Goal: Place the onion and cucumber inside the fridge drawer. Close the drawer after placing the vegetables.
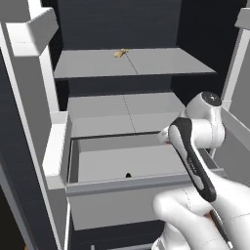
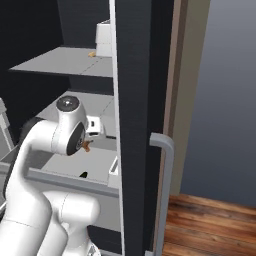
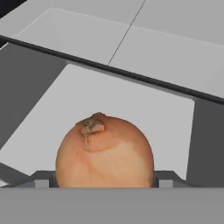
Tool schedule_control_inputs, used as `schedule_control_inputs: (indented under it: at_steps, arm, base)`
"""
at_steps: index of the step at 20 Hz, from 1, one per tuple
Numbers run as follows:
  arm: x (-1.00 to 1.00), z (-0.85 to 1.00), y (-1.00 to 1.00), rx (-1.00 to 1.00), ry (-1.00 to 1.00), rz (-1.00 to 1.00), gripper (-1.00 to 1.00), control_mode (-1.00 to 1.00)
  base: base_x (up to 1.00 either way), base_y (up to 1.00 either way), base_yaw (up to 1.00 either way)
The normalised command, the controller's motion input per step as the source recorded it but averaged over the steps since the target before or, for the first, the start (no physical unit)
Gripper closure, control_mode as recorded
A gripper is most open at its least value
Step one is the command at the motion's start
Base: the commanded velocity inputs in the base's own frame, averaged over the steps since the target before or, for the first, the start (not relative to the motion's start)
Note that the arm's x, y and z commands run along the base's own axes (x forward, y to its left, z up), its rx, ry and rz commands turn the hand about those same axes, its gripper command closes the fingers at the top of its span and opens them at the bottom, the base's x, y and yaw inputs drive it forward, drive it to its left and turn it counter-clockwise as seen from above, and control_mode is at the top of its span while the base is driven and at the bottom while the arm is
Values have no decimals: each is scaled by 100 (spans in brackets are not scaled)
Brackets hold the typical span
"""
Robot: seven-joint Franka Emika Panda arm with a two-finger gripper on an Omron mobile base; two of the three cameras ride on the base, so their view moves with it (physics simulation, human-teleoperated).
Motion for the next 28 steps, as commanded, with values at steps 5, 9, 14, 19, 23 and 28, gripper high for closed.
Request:
schedule_control_inputs:
  at_steps: [5, 9, 14, 19, 23, 28]
  arm:
    - [64, -38, 0, 1, 7, 0, 100, -100]
    - [76, -44, 0, 0, 10, 0, 100, -100]
    - [60, -46, 0, 6, 6, 0, 100, -100]
    - [24, -47, 0, 3, 4, 0, 100, -100]
    - [0, -55, 2, 0, 0, 0, 100, -100]
    - [3, -63, 15, 0, 5, 0, 100, -100]
  base:
    - [0, 0, 0]
    - [0, 0, 0]
    - [0, 0, 0]
    - [0, 0, 0]
    - [0, 0, 0]
    - [0, 0, 0]
